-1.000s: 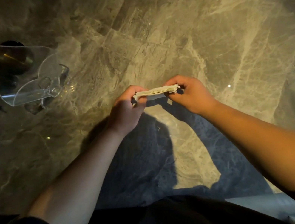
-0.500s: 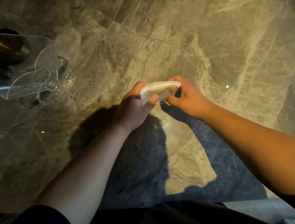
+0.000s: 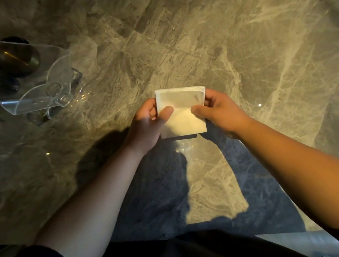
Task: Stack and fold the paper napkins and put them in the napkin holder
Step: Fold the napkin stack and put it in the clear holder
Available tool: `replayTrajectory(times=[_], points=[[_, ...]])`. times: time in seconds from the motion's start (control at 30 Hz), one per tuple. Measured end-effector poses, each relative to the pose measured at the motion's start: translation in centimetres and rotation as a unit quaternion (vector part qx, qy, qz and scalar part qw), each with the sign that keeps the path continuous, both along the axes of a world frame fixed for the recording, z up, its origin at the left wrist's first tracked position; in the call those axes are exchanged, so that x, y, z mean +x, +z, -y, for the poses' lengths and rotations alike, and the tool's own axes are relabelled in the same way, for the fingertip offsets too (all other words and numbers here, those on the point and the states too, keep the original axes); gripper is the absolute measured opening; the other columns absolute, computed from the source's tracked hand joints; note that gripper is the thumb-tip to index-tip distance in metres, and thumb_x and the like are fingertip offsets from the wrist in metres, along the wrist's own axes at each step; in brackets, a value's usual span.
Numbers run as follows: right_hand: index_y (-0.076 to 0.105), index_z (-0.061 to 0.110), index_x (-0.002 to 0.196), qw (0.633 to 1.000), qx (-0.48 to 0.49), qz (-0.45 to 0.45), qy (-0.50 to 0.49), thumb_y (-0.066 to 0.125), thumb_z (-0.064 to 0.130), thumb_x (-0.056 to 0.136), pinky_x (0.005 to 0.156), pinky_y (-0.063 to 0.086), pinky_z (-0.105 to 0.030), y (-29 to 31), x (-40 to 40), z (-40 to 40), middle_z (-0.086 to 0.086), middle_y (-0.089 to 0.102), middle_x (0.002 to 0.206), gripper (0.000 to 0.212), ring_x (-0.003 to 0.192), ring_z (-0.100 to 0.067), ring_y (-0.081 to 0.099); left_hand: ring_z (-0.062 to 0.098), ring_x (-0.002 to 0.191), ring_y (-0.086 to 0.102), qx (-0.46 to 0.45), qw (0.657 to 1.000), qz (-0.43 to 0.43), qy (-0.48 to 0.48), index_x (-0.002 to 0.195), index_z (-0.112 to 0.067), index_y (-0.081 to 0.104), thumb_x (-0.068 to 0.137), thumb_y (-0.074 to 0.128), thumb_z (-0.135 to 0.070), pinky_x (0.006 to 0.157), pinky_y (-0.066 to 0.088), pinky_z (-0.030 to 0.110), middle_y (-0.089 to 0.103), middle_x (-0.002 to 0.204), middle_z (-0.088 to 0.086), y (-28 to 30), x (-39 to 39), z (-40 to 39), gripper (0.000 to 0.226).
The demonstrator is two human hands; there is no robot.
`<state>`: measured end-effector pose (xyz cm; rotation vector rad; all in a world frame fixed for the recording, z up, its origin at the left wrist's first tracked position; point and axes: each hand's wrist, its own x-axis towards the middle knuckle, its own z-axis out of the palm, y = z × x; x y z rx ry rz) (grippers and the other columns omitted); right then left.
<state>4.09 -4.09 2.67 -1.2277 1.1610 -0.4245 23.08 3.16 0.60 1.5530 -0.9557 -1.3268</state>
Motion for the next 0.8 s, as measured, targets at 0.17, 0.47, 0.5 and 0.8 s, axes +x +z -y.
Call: replayTrajectory(times=[0.17,0.47,0.5,0.8], points=[[0.062,0.009,0.12,0.995,0.081,0.052,-0.037,0.057,0.001,0.09,0.09,0.054,-0.047,1.9,0.8,0.2,-0.014,0.071,0.108,0.031,0.1,-0.03,0.067,0.005,0.062,0.054,0.0,0.999,-0.013,0.034,0.073,-0.024,0.06,0.087,0.056,-0.035,0.061,0.041,0.025,0.06,0.062,-0.014,2.2,1.0,-0.7,0.019],[0.063,0.009,0.111,0.999,0.045,0.021,0.01,0.057,0.009,0.093,0.062,0.057,-0.024,6.9,4.8,0.8,-0.012,0.069,0.098,0.019,0.083,-0.018,0.068,0.007,0.07,0.06,-0.036,0.994,-0.057,0.083,0.084,-0.021,0.061,0.093,0.055,-0.027,0.064,0.047,0.023,0.067,0.072,-0.01,6.5,4.0,-2.1,0.012],[0.063,0.009,0.112,0.999,0.04,0.023,0.01,0.056,0.009,0.093,0.064,0.058,-0.025,7.3,5.3,0.8,-0.013,0.07,0.1,0.02,0.084,-0.019,0.068,0.01,0.074,0.061,-0.023,0.994,-0.06,0.088,0.088,-0.022,0.062,0.091,0.054,-0.031,0.063,0.047,0.025,0.068,0.077,-0.008,6.9,4.4,-2.3,0.012],[0.062,0.004,0.106,0.996,0.033,0.027,0.081,0.059,0.007,0.091,0.072,0.055,-0.033,10.3,10.4,0.8,-0.011,0.069,0.092,0.017,0.081,-0.022,0.066,0.007,0.065,0.059,-0.014,0.993,0.073,0.093,0.092,-0.006,0.062,0.097,0.052,-0.019,0.053,0.044,0.019,0.068,0.083,0.004,9.7,9.6,-5.1,0.017]])
